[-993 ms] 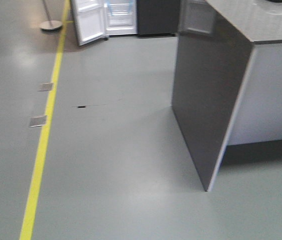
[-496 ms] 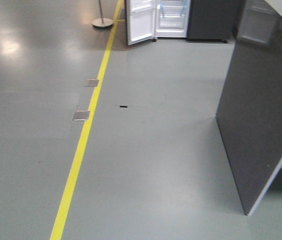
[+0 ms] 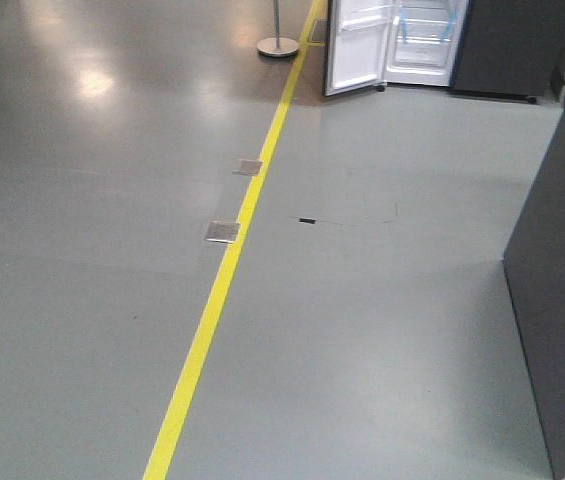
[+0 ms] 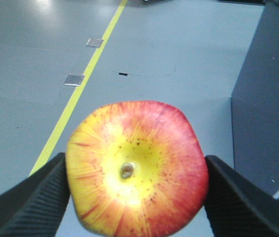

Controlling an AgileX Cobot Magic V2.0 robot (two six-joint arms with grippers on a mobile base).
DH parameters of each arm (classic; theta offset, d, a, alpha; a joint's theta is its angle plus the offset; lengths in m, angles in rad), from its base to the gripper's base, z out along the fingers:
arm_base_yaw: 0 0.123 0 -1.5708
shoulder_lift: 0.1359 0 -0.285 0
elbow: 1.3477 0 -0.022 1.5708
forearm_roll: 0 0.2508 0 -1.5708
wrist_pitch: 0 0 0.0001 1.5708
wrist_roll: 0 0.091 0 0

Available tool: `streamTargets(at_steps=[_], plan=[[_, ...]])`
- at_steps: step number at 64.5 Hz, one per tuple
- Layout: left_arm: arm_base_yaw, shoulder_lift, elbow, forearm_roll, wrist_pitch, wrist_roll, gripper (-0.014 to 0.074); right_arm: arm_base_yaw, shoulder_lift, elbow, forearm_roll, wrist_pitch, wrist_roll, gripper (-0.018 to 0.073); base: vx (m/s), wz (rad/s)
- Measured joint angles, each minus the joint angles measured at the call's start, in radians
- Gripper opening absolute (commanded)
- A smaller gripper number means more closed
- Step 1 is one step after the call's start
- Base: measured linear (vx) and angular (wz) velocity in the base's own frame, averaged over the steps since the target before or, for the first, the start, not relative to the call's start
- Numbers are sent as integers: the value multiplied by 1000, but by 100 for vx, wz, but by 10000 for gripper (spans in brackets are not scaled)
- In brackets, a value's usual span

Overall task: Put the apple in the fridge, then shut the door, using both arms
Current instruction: 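Drive toward the open white refrigerator holding the apple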

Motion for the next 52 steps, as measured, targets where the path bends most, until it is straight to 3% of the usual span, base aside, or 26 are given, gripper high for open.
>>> streamTargets(at_steps=[52], plan=[[0, 0, 0, 0, 0, 0, -6, 0, 0, 0, 0, 0, 0, 225, 11, 6]])
